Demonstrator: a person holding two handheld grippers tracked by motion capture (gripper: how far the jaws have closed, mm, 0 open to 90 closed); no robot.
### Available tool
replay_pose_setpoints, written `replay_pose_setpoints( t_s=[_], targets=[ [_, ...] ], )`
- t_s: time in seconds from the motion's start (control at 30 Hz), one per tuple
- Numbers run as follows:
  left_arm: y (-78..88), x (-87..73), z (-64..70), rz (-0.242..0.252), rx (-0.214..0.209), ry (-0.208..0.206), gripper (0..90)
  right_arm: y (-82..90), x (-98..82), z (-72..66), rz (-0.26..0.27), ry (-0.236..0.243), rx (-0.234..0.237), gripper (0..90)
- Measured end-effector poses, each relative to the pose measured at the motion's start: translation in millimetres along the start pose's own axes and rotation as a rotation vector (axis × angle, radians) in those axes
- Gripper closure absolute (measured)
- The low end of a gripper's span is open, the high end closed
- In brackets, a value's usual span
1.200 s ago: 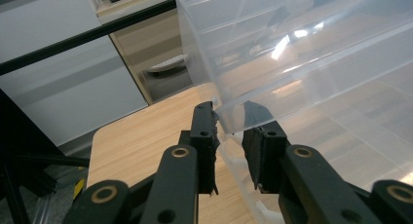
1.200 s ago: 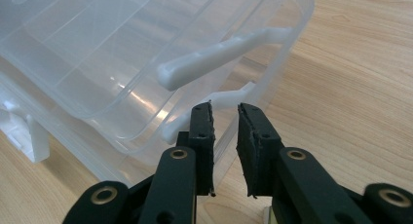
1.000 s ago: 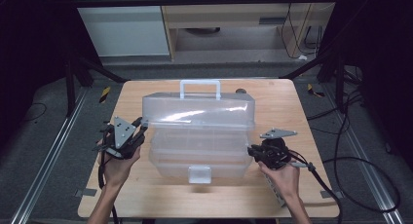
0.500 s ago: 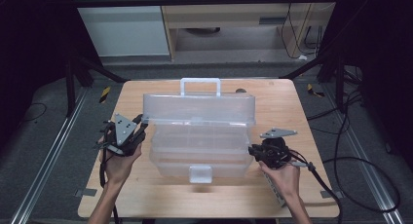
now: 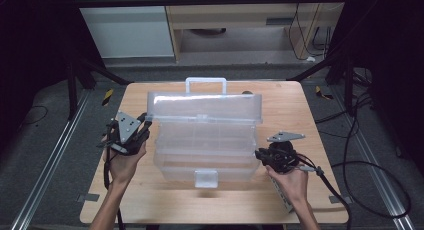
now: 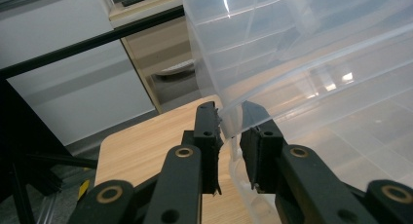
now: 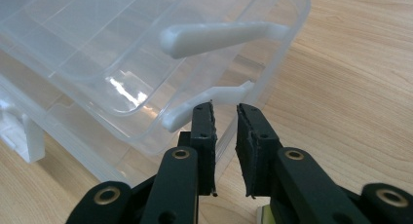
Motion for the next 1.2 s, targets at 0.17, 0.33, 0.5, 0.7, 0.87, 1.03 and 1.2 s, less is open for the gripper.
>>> replay_pose_setpoints(
  t_s=[0.17,0.33,0.5,0.7,0.87,1.03,1.2],
  targets=[
    [-2.2,4.0,-1.6,-0.001,0.007,0.001,77.5,0.0,0.0,0.0,0.000,0.000,0.000,77.7],
    [-4.7,7.4,-3.3,-0.006,0.013,0.001,78.3,0.1,-0.1,0.1,0.000,0.004,-0.002,77.8],
    [-6.9,9.1,-5.1,-0.010,0.022,-0.001,80.6,0.3,-0.1,-0.2,0.000,0.004,-0.002,77.8],
    [-10.5,14.1,-7.5,-0.018,0.033,-0.009,81.5,0.3,-0.1,-0.2,0.001,0.008,-0.002,77.8],
    [-13.0,16.7,-9.3,-0.020,0.043,-0.013,82.1,0.3,-0.1,-0.2,0.001,0.009,-0.003,77.8],
    [-17.0,21.1,-11.6,-0.023,0.050,-0.011,82.8,0.3,-0.1,-0.2,0.001,0.010,-0.002,77.8],
    [-21.6,25.6,-14.3,-0.024,0.052,-0.004,83.4,0.2,0.0,-0.1,0.001,0.012,-0.002,77.8]
  ],
)
Point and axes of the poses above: each handheld gripper's, and its own axes: y roughly backward along the jaws, x roughly out of its top, z roughly to its right, the point moved 9 cm from there along -y, roughly forward along the jaws, and after that the axes turned 4 degrees about -z, right-handed, at the moved point
